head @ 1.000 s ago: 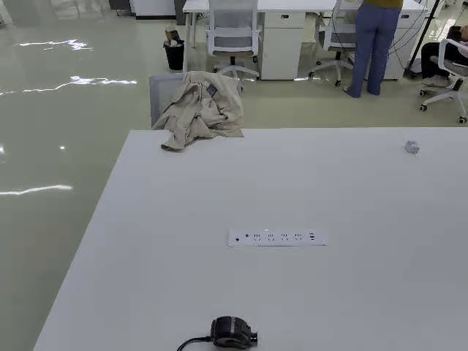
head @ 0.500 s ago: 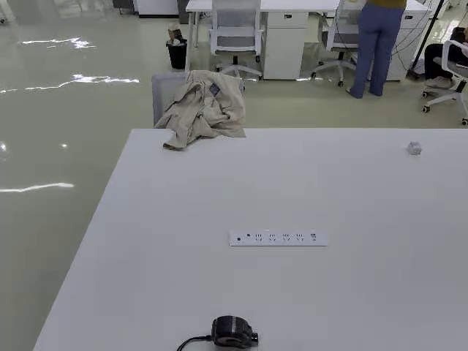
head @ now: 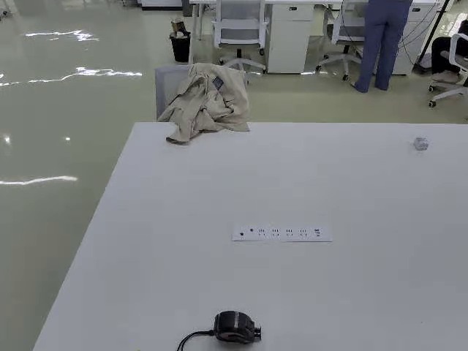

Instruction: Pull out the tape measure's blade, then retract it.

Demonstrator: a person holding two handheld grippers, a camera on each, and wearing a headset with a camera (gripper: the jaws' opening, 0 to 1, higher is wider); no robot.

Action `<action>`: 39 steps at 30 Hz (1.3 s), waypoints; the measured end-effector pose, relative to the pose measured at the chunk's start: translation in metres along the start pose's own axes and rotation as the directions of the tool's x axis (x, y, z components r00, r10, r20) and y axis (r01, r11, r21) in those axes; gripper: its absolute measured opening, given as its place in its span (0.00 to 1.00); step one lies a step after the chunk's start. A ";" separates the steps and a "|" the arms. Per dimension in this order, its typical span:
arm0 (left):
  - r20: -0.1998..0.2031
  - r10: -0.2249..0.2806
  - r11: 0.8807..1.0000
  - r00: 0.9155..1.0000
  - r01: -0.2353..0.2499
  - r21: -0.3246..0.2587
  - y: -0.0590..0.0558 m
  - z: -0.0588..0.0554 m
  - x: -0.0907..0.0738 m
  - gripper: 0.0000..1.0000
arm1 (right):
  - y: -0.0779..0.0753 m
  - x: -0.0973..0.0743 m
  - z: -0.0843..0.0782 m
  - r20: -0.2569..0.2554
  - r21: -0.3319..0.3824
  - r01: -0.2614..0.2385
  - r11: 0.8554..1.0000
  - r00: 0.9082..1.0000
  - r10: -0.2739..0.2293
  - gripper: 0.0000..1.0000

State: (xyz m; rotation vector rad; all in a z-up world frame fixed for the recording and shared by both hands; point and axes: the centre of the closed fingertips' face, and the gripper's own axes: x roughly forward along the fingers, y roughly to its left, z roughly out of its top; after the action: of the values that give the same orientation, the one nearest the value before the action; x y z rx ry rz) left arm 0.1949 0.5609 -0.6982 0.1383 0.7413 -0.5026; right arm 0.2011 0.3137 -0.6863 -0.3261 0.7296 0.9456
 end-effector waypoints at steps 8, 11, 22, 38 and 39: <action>0.005 -0.024 0.999 1.000 0.024 0.048 -0.003 0.008 0.013 0.98 | -0.003 0.012 0.004 -0.005 -0.039 -0.012 0.999 1.000 0.012 0.76; 0.005 -0.033 0.997 0.999 0.033 0.073 -0.004 0.011 0.017 0.96 | -0.002 0.017 0.004 -0.016 -0.051 -0.026 0.998 1.000 0.026 0.75; 0.004 -0.072 0.988 0.997 0.071 0.139 -0.003 0.022 0.035 0.93 | -0.003 0.035 0.006 -0.035 -0.084 -0.057 0.995 0.998 0.054 0.71; -0.002 -0.107 0.972 0.994 0.105 0.210 0.008 0.033 0.056 0.88 | -0.011 0.061 0.016 -0.039 -0.129 -0.088 0.988 0.996 0.084 0.66; -0.004 -0.109 0.971 0.994 0.107 0.216 0.008 0.034 0.057 0.87 | -0.011 0.063 0.016 -0.038 -0.129 -0.090 0.988 0.996 0.086 0.65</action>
State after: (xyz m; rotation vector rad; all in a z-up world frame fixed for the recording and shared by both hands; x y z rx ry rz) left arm 0.2551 0.5355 -0.7127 0.2997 0.6873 -0.6871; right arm 0.2405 0.3547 -0.7189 -0.4278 0.7183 1.0764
